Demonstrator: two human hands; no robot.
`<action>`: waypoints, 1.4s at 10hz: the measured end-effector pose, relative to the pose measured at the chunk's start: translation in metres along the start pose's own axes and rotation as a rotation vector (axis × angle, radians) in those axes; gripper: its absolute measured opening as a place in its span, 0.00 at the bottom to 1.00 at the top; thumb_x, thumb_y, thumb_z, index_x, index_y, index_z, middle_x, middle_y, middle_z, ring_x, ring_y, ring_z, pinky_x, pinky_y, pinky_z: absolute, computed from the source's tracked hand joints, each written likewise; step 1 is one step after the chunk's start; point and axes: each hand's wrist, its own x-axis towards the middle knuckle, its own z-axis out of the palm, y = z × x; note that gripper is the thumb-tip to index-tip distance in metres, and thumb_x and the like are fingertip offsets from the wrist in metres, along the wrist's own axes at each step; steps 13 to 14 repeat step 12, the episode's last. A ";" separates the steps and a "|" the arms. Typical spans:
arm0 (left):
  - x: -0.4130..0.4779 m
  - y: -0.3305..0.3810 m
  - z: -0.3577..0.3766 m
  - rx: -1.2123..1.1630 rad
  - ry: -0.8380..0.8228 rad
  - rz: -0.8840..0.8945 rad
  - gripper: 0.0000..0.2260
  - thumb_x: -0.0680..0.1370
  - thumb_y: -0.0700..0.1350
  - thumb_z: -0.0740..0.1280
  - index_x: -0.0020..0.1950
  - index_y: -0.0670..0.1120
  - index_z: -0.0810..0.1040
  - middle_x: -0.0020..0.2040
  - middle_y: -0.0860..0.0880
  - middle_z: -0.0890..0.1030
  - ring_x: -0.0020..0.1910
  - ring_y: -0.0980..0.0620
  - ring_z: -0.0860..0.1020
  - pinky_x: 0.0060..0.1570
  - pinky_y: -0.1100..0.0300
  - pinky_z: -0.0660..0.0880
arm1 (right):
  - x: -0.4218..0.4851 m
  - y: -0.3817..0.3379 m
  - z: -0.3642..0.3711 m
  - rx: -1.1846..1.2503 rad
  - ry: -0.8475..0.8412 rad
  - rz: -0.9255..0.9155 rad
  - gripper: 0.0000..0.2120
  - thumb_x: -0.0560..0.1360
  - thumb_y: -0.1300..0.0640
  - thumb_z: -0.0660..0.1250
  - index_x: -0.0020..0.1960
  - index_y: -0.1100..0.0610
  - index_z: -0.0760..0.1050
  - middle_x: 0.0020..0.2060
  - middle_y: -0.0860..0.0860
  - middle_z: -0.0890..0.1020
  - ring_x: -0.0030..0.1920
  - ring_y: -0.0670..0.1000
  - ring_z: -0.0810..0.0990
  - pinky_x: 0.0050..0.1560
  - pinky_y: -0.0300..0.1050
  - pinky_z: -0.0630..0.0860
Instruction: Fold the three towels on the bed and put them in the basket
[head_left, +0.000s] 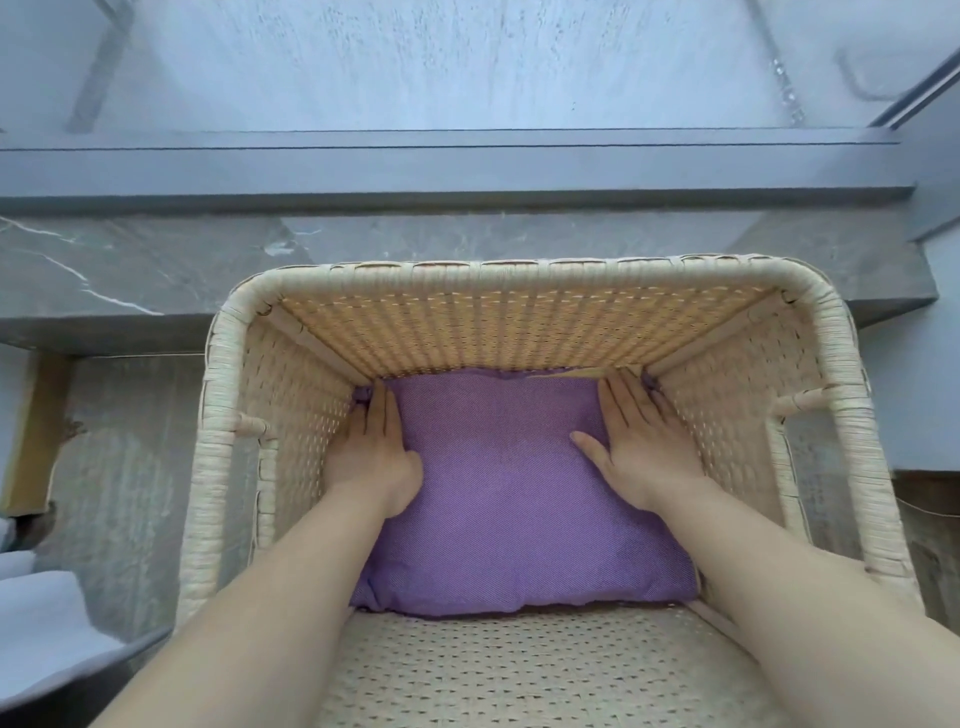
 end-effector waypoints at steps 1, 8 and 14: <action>0.015 0.001 0.008 -0.067 -0.057 -0.004 0.32 0.80 0.49 0.50 0.77 0.41 0.37 0.79 0.45 0.40 0.77 0.45 0.49 0.75 0.53 0.49 | 0.001 0.005 0.013 -0.022 0.011 -0.003 0.42 0.73 0.32 0.32 0.77 0.59 0.44 0.77 0.53 0.47 0.77 0.50 0.43 0.74 0.45 0.41; -0.085 0.019 0.005 0.441 -0.589 0.127 0.19 0.79 0.40 0.62 0.70 0.41 0.69 0.70 0.43 0.70 0.67 0.44 0.71 0.63 0.54 0.70 | -0.070 -0.014 -0.026 -0.193 -0.570 -0.020 0.06 0.75 0.62 0.62 0.50 0.53 0.70 0.58 0.55 0.76 0.57 0.56 0.77 0.46 0.43 0.70; -0.099 0.001 -0.015 0.204 -0.556 0.178 0.16 0.80 0.42 0.55 0.64 0.41 0.74 0.64 0.41 0.76 0.62 0.42 0.75 0.59 0.53 0.72 | -0.084 -0.016 -0.043 -0.066 -0.660 -0.017 0.12 0.79 0.57 0.58 0.61 0.58 0.71 0.59 0.56 0.76 0.58 0.56 0.76 0.49 0.43 0.71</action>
